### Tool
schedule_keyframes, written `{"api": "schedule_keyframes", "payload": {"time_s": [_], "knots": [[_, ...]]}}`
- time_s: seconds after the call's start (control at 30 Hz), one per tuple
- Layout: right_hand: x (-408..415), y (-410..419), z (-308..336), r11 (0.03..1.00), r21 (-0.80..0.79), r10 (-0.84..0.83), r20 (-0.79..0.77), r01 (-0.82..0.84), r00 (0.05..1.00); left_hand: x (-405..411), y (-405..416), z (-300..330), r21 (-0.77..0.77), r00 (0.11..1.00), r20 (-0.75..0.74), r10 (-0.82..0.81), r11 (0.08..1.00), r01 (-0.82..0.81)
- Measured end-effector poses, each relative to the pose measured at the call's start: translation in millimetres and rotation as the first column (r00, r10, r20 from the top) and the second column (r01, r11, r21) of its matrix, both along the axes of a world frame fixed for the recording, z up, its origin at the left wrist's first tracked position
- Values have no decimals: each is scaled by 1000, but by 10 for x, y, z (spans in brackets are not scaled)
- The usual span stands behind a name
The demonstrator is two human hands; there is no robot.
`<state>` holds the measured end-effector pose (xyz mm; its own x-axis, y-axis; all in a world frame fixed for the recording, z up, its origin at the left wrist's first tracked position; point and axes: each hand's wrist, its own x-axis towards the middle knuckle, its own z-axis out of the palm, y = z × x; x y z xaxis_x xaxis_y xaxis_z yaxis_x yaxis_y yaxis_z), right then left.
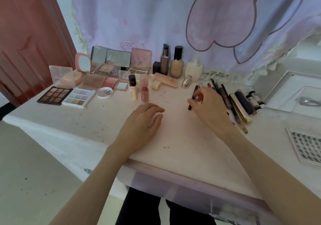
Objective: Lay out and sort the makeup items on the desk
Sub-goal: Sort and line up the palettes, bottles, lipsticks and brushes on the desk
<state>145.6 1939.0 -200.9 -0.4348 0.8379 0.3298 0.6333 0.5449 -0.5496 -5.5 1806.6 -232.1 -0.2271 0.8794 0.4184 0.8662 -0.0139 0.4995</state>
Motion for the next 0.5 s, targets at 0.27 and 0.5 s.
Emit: {"api": "schedule_keyframes", "payload": {"time_s": [0.27, 0.5], "knots": [[200, 8, -117, 991, 94, -122, 346, 95, 930, 297, 372, -128, -197, 970, -233, -72, 980, 26], [340, 19, -56, 993, -25, -119, -14, 119, 993, 288, 306, -94, -128, 997, -46, -62, 990, 56]]}}
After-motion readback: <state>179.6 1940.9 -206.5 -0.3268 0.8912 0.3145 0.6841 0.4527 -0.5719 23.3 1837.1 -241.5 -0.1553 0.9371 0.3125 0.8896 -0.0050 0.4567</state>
